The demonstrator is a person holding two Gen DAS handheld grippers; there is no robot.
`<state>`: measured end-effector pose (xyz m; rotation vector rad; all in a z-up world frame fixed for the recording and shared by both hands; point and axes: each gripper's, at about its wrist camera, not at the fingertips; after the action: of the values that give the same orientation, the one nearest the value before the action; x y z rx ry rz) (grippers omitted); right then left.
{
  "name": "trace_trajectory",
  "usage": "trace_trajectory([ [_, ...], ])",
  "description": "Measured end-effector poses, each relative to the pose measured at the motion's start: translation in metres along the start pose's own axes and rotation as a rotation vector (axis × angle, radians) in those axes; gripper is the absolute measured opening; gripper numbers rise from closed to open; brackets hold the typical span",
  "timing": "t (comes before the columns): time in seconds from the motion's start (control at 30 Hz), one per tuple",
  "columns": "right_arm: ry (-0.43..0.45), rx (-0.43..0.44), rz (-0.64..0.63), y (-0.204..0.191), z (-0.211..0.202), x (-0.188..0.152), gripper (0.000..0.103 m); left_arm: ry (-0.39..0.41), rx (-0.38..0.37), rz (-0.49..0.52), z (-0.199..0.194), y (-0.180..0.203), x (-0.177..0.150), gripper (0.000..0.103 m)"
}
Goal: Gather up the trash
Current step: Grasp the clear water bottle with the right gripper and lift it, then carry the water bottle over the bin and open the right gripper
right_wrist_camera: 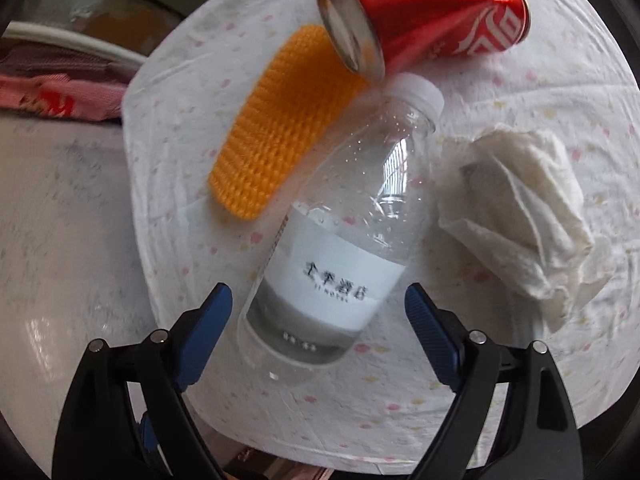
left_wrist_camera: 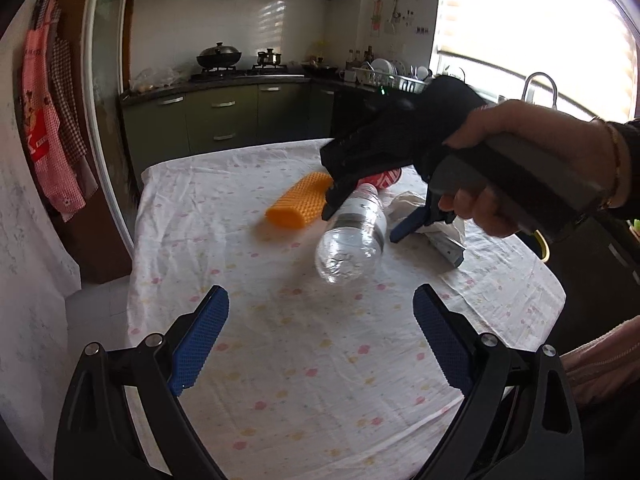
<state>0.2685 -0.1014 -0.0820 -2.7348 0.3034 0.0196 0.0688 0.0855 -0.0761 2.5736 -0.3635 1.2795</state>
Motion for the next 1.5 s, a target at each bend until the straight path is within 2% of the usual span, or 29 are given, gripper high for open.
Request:
trace_trajectory([
  [0.13, -0.023, -0.016, 0.024, 0.002, 0.014, 0.006, 0.077, 0.009, -0.014, -0.028, -0.003, -0.016, -0.006, 0.093],
  [0.17, -0.028, -0.014, 0.014, 0.0, 0.016, 0.006, 0.072, 0.009, -0.02, -0.036, -0.003, -0.021, -0.007, 0.093],
  [0.23, -0.043, -0.021, -0.029, -0.004, 0.017, 0.003, 0.067, 0.011, -0.026, -0.049, -0.002, -0.027, -0.009, 0.093],
  [0.33, -0.074, -0.043, -0.117, -0.008, 0.017, -0.01, 0.067, 0.015, -0.037, -0.07, 0.0, -0.034, -0.011, 0.093],
  [0.43, -0.099, -0.022, -0.176, -0.009, 0.011, -0.026, 0.066, 0.018, -0.047, -0.087, 0.001, -0.036, -0.011, 0.093],
  [0.7, -0.117, 0.164, -0.224, 0.009, -0.02, -0.061, 0.065, 0.012, -0.029, -0.074, 0.003, -0.02, -0.007, 0.093],
  [0.97, -0.105, 0.387, -0.224, 0.043, -0.055, -0.078, 0.064, 0.004, -0.01, -0.029, 0.007, 0.019, 0.006, 0.093],
  [1.07, -0.098, 0.442, -0.227, 0.058, -0.069, -0.081, 0.064, 0.004, -0.009, -0.01, 0.009, 0.035, 0.011, 0.093],
  [1.2, -0.051, 0.5, -0.227, 0.08, -0.095, -0.077, 0.064, 0.0, -0.01, 0.023, 0.015, 0.057, 0.018, 0.093],
  [1.27, 0.008, 0.506, -0.215, 0.101, -0.116, -0.072, 0.064, -0.003, -0.017, 0.041, 0.018, 0.069, 0.023, 0.093],
  [1.37, 0.102, 0.481, -0.165, 0.149, -0.148, -0.063, 0.064, -0.009, -0.031, 0.064, 0.025, 0.085, 0.029, 0.093],
  [1.5, 0.209, 0.409, -0.033, 0.227, -0.177, -0.044, 0.064, -0.03, -0.063, 0.097, 0.039, 0.108, 0.036, 0.093],
])
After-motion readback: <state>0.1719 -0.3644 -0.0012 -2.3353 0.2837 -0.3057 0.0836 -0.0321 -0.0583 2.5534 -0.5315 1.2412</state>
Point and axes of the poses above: each gripper's, at about its wrist camera, not at the fingertips, and z roughly the way its jaws point, y to its right, x to its top, and after that the axes turned 1 degree about y, right-handed
